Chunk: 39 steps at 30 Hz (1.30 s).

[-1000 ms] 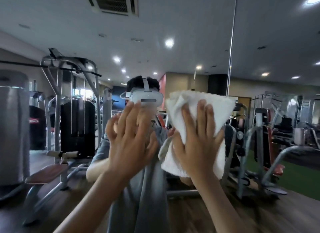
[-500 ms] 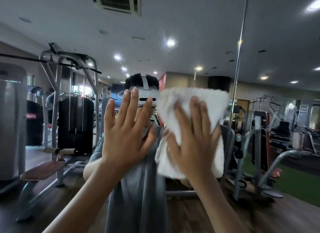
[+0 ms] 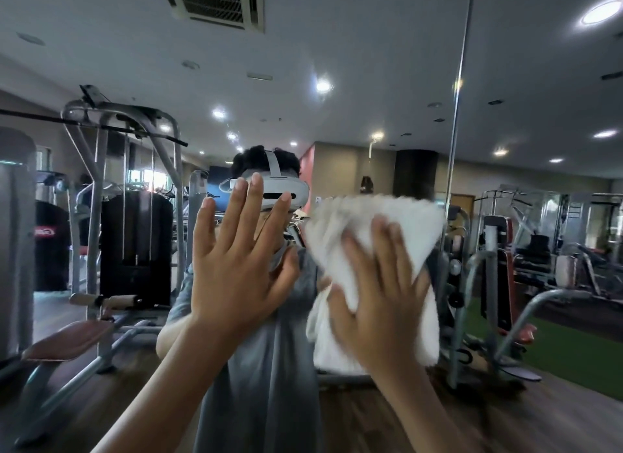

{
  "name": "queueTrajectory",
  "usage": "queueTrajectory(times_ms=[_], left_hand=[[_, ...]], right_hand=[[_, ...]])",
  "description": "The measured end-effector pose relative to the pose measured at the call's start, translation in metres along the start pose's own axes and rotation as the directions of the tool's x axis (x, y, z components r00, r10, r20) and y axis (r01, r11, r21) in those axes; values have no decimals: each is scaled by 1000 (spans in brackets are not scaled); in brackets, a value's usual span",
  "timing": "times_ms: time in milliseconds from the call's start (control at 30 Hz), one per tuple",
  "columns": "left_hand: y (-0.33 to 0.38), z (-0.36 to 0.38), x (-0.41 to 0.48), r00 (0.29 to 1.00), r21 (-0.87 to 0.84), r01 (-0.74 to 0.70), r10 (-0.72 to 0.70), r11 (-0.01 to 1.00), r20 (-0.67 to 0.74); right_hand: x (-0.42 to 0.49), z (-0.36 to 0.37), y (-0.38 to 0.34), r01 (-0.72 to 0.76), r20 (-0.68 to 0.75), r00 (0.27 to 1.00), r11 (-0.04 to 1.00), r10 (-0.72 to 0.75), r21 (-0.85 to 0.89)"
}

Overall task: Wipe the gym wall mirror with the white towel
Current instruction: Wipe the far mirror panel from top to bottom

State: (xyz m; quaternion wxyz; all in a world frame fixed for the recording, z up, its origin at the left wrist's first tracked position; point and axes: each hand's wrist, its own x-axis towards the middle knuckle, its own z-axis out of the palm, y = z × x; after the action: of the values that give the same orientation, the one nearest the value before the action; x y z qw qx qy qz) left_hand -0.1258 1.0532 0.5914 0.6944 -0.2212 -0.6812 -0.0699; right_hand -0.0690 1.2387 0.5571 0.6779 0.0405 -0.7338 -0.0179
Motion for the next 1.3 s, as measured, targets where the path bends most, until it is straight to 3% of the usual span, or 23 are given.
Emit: queueTrajectory(times_ms=[67,100,233,333,400,467,567,633,700,767,867,900,967,1033,1100,1167,1300], left_hand=[[0,0,1,1000,-5,3,-2,1000,6],[0,0,1,1000,-2,7,-7,1000,8],[4,0,1,999,20,32,-32,999,21],[5,-1,0,999,20,37,-37,999,31],[4,-1,0,999,20,27,-28,999,20],[4,0,0,1000,11,22,-22,1000,2],[4,-1,2,999,6,25,-25,1000,-24],[5,-4,6,999,5,30,-30,1000,-37],[4,-10,19,999,-5,33,-33,999,-39],[3,-15,45,999,-45,21,-23,999,-36],[-3,-13,99,996,-52,-7,3,999,-88],[-6,-12,114,995,-37,1,-5,999,-97],[-14,-8,133,995,-16,23,-25,1000,-95],[-22,-3,136,998,2,11,-11,1000,-67],[-24,0,132,999,31,-18,19,999,-35],[-22,2,130,1000,44,-13,14,999,-23],[-21,4,130,999,38,-8,9,999,-33]], right_hand=[[-37,-2,14,205,76,977,977,-200,-57],[-48,-6,26,219,87,973,973,-213,-68],[-21,-18,64,-19,26,999,997,21,-80],[52,-12,55,-179,-56,983,983,177,-32],[87,-6,35,-206,-87,975,979,205,-6],[88,-2,19,-77,-78,994,996,73,-39],[53,-6,30,279,32,960,955,-277,-105],[45,-15,57,331,78,943,937,-323,-115],[60,-21,75,209,77,977,971,-201,-117],[96,-20,71,-2,8,1000,996,2,-90],[151,-12,30,-230,-79,970,973,228,-20],[157,-8,16,-187,-78,980,982,184,-33],[147,-2,4,92,-15,996,992,-93,-82],[130,-5,22,385,65,923,917,-380,-103],[134,-15,55,505,121,861,858,-494,-92],[157,-23,78,428,126,901,896,-414,-115],[222,-23,56,10,5,1000,997,-10,-78]])
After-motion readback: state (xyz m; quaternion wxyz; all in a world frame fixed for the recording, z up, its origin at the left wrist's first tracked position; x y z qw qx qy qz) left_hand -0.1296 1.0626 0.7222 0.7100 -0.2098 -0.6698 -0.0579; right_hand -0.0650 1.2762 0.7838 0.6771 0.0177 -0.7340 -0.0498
